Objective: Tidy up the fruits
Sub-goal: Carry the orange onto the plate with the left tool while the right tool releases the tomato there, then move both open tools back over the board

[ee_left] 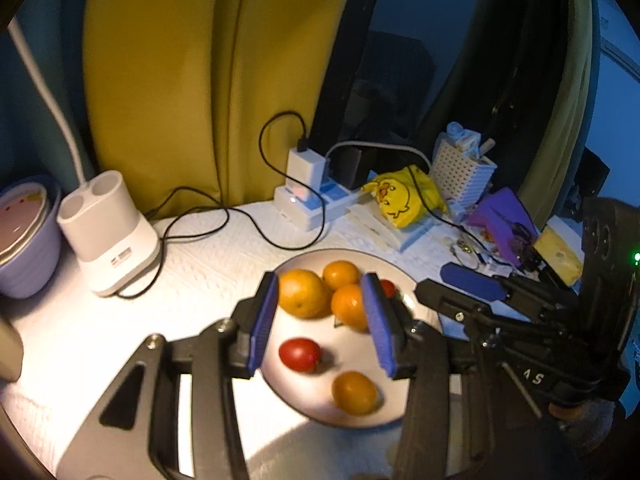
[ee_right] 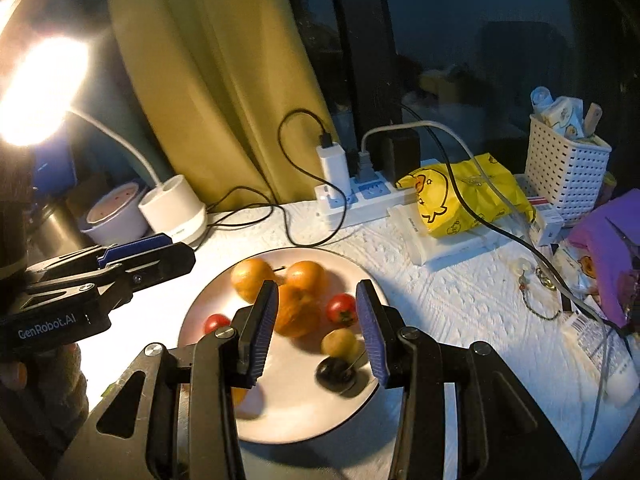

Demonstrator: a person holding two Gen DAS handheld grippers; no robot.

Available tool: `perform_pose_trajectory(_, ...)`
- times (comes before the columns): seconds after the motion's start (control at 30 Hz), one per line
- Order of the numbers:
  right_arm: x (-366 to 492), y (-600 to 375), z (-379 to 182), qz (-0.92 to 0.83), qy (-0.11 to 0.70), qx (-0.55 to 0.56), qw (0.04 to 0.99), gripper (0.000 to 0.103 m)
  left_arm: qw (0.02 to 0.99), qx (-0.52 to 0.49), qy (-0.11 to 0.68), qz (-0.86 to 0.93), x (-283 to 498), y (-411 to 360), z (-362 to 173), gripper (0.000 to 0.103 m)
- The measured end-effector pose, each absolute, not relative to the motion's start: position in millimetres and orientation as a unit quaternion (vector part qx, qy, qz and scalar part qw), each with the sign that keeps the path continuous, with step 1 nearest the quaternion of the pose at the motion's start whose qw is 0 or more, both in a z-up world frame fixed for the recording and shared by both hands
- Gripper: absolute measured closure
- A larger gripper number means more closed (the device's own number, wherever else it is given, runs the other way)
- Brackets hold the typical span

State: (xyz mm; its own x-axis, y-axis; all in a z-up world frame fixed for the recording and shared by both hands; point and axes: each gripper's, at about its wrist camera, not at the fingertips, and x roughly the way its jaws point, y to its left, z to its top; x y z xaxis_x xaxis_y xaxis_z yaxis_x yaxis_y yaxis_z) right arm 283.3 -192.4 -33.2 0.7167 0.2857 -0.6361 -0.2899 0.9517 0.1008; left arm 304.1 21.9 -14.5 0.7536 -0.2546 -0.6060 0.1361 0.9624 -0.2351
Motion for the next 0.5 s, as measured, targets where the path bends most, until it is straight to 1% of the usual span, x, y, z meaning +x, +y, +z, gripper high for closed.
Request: perform_pose_trajectory(0.5,226,-191,-18,0.161,0.334,-0.014,0.928,0.060,0.938,-0.082,0.321,-0.107,238,13,-2,0.058)
